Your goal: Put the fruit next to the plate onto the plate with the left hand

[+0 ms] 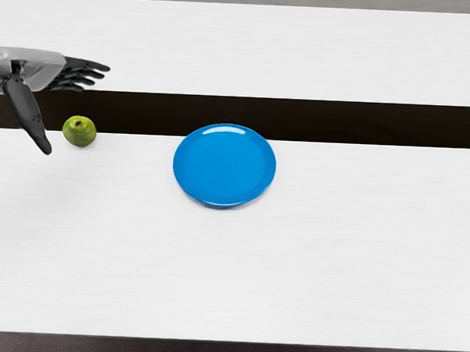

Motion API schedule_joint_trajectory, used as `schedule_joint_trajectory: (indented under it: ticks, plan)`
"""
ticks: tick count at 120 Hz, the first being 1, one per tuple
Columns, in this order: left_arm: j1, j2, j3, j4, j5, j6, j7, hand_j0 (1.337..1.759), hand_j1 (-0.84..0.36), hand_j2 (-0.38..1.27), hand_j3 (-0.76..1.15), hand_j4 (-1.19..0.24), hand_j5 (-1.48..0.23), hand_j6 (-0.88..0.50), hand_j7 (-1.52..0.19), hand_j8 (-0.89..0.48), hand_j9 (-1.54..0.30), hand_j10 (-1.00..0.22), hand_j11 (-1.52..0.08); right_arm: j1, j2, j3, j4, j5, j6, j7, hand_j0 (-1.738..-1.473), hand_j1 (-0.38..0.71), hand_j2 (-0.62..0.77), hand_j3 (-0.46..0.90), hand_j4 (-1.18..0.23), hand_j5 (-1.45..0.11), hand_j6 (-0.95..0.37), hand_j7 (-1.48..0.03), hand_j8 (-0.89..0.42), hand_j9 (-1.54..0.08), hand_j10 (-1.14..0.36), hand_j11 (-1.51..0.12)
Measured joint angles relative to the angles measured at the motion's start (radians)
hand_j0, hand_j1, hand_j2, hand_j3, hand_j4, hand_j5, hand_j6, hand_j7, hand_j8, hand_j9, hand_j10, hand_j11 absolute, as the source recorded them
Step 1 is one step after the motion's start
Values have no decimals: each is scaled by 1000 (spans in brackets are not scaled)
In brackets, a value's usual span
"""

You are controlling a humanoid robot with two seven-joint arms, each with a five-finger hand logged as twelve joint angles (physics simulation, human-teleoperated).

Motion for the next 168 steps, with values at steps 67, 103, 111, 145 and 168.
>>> schedule_joint_trajectory:
  ticks: [67,103,111,145,168]
  plan:
    - [-111,-193,-3,-3,258,1,467,1658,349,0,0,-4,-1,-5,0,-5,0,-4,0,0,0,1,0,0,8,6,-1658,-310,-7,0,-33,-43,-33,-43,-33,-43,-33,-43]
    - [-46,-249,5,-61,445,199,536,1658,349,1,0,-5,-1,-6,0,-5,0,-4,0,-3,0,-1,0,-1,8,1,-1658,-310,-7,0,-33,-43,-33,-43,-33,-43,-33,-43]
    - [-26,-289,6,-54,457,230,538,1658,349,1,0,-4,-1,-6,0,-5,0,-4,0,-3,0,-1,-1,-1,8,1,-1658,-310,-7,0,-33,-43,-33,-43,-33,-43,-33,-43]
    - [-8,-419,67,61,587,285,537,1658,344,2,0,-8,-6,-10,-6,-9,-6,-8,-6,-3,0,-1,-6,-2,7,0,-1658,-310,-7,0,-33,-43,-33,-43,-33,-43,-33,-43]
    - [0,-460,135,129,610,353,533,1658,309,8,0,-38,-45,-39,-45,-39,-45,-38,-45,-3,0,-1,-7,-2,7,0,-1658,-310,-7,0,-33,-43,-33,-43,-33,-43,-33,-43]
